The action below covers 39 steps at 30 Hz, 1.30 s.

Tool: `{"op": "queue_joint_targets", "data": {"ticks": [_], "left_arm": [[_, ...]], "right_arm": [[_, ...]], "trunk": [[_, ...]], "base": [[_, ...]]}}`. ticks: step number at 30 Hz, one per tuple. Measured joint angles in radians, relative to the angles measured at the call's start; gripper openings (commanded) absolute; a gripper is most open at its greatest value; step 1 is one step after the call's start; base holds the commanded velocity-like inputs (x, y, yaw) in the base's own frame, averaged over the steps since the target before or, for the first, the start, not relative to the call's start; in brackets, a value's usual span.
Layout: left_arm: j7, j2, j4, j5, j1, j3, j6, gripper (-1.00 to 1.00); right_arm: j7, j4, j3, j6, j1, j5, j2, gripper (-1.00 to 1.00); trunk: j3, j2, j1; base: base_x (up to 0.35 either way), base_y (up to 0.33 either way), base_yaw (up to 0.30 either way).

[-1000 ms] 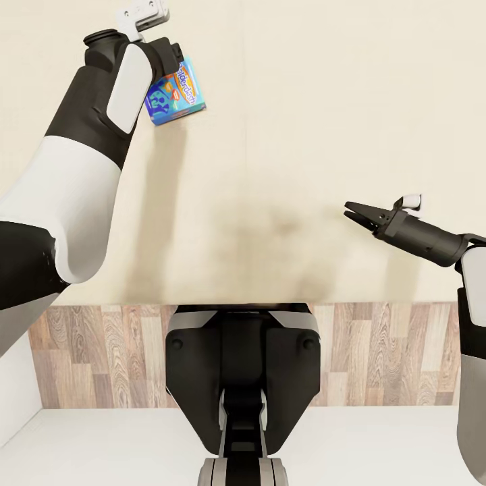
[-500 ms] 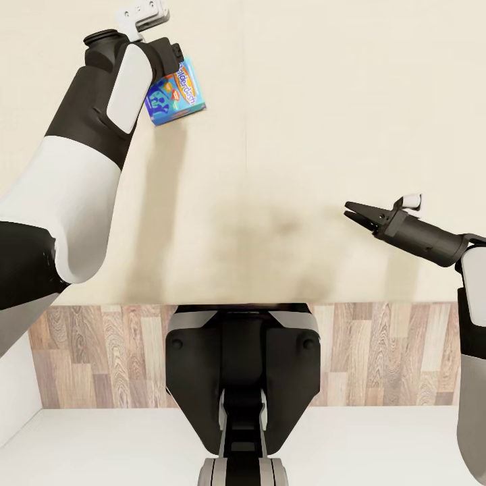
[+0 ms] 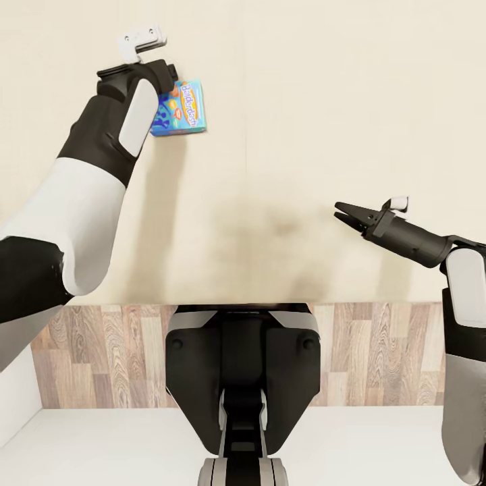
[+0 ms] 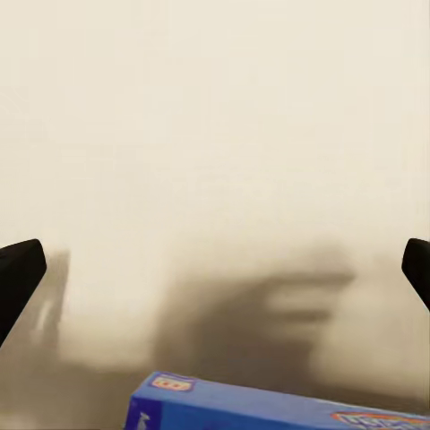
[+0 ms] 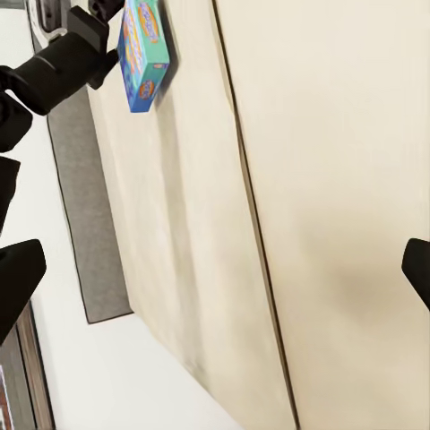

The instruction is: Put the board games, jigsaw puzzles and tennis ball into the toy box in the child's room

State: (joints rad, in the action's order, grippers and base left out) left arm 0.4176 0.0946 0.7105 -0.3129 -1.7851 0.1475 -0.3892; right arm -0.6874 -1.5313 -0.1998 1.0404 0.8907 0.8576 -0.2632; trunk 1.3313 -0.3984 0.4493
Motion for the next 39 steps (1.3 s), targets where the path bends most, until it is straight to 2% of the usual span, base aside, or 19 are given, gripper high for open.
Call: {"op": "queue_joint_targets", "data": {"ticks": [17,31,39], "left_arm": [[-0.005,0.001,0.000,0.095,0.001,0.000,-0.011,1.00],[-0.005,0.005,0.000,0.096,0.001,0.000,-0.015,1.00],[-0.006,0.001,0.001,0.096,0.001,0.000,-0.017,1.00]], "right_arm": [[-0.001,0.002,0.001,0.000,0.000,0.000,0.001,1.00],[-0.001,0.002,0.000,0.001,0.000,0.000,0.001,1.00],[-0.001,0.001,0.000,0.001,0.000,0.000,0.001,1.00]], "trunk": [[0.000,0.000,0.000],[-0.001,0.000,0.000],[-0.011,0.000,0.000]], "base": [[0.000,0.000,0.000],[0.000,0.000,0.000],[0.000,0.000,0.000]]}}
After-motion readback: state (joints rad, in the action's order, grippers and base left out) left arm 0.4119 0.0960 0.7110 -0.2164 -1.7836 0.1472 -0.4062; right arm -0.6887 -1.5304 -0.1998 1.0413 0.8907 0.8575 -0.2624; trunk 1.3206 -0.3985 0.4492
